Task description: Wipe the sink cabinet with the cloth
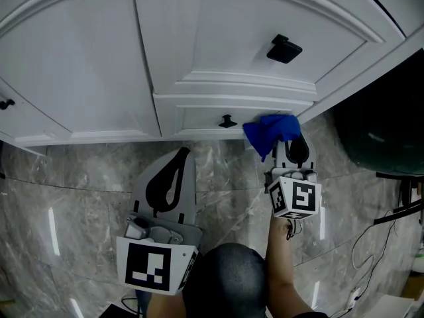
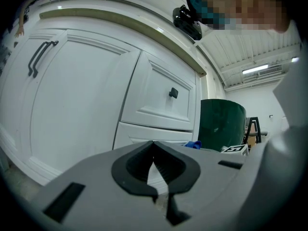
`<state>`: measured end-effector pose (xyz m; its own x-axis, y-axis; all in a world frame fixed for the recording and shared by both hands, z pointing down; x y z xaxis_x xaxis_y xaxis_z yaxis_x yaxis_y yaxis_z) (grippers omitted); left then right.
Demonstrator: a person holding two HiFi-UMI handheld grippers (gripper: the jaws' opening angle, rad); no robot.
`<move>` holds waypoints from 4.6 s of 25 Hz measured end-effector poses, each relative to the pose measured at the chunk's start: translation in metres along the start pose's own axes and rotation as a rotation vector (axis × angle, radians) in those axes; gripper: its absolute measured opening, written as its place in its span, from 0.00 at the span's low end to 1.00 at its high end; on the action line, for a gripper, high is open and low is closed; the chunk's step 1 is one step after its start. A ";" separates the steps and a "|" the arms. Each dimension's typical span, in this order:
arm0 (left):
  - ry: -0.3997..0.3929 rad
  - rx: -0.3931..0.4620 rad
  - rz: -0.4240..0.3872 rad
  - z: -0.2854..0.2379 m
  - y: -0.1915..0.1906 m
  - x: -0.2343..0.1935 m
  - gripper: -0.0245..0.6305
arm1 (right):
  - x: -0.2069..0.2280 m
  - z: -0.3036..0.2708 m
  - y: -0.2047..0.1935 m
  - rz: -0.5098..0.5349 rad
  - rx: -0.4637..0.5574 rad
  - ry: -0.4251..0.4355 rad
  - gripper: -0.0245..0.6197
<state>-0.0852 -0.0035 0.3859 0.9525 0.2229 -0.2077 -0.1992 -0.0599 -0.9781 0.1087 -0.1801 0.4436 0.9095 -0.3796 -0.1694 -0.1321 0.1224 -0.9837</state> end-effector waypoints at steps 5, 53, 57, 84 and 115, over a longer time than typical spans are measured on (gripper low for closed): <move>-0.004 0.012 -0.011 0.000 0.001 -0.001 0.04 | 0.016 -0.003 -0.005 -0.025 -0.011 -0.040 0.22; 0.134 0.068 0.040 0.046 0.015 -0.027 0.04 | -0.203 0.010 -0.027 -0.013 -0.072 0.514 0.22; 0.134 0.071 0.042 0.047 0.016 -0.028 0.04 | -0.194 0.008 -0.031 -0.027 -0.087 0.474 0.22; 0.113 0.059 0.041 0.041 0.014 -0.022 0.04 | -0.169 0.005 -0.035 -0.047 -0.099 0.409 0.22; 0.109 0.060 0.043 0.044 0.016 -0.018 0.04 | -0.137 0.002 -0.043 -0.078 -0.118 0.313 0.22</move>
<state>-0.1160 0.0339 0.3733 0.9615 0.1143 -0.2499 -0.2506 -0.0083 -0.9681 -0.0098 -0.1317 0.5090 0.7562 -0.6487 -0.0857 -0.1282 -0.0185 -0.9916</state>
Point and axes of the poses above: the fingertips, and each gripper's own axes: z backward along the fingers, x to its right, y out of its top, the point moved 7 cm from there along z, backward along the fingers, and after that the axes turned 15 degrees about -y, right-handed, at the moved point
